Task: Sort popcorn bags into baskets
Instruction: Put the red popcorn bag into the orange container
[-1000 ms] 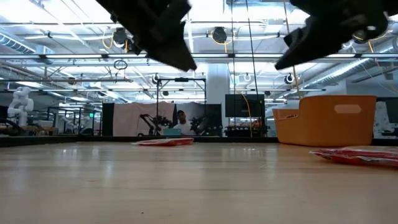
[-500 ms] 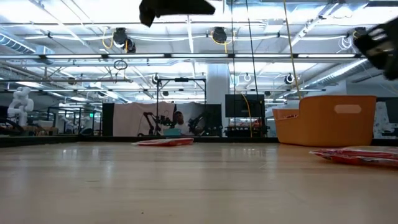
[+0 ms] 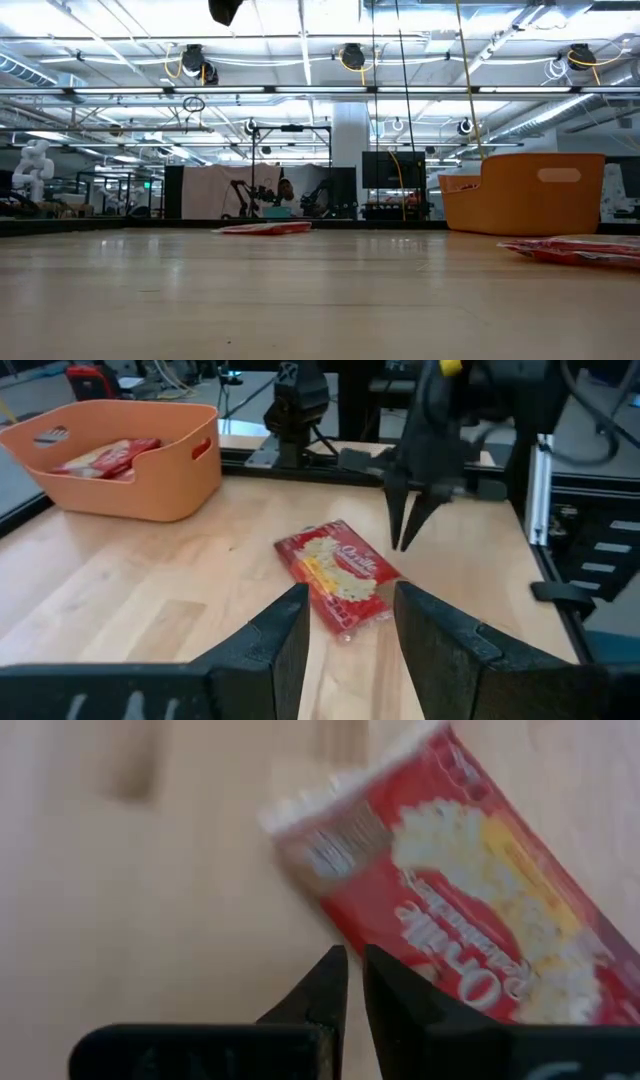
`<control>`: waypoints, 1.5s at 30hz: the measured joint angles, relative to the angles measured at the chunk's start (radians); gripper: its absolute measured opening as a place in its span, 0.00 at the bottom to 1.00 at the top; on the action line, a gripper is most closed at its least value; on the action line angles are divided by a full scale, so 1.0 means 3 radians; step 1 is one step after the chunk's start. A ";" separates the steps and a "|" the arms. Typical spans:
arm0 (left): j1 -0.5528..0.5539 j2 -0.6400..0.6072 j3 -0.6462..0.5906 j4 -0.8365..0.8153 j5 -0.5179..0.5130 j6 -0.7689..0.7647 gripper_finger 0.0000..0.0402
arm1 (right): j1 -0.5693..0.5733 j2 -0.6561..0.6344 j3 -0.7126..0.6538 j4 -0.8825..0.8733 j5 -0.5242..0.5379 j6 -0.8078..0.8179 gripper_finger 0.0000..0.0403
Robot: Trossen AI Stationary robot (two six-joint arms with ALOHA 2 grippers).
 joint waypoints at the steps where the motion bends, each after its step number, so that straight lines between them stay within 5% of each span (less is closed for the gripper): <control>1: 0.0004 0.0000 0.0000 -0.0004 -0.0001 -0.0020 0.38 | -0.0001 0.0051 -0.0001 -0.0051 -0.0011 -0.0004 0.07; 11: 0.0016 0.0143 -0.0003 0.0012 0.0000 -0.0068 0.38 | -0.0073 0.0383 -0.0001 -0.0112 0.0162 -0.0052 0.22; 19: 0.0147 0.0278 0.0000 0.0103 -0.0071 -0.0059 0.38 | -0.0263 0.0589 -0.0004 0.0319 0.0527 -0.0757 0.29; 26: 0.0317 0.0454 -0.0006 0.0130 -0.0132 -0.0096 0.38 | -0.0316 0.0564 0.0207 0.0167 0.0505 -0.1018 0.29; 32: 0.0365 0.0617 -0.0006 0.0423 -0.0048 -0.0017 0.38 | -0.0382 0.0562 0.0293 -0.0444 0.0238 -0.0695 0.30; 37: 0.0370 0.0645 -0.0003 0.0525 -0.0011 0.0089 0.38 | -0.0441 0.0546 0.0138 -0.0323 0.0185 -0.0609 0.32; 41: 0.0371 0.0643 -0.0003 0.0507 -0.0010 0.0135 0.38 | -0.0450 0.0547 0.0036 -0.0146 0.0345 -0.0620 0.28; 45: 0.0371 0.0649 -0.0003 0.0505 0.0004 0.0171 0.38 | -0.0468 0.0562 0.0014 -0.0068 0.0478 -0.0730 0.14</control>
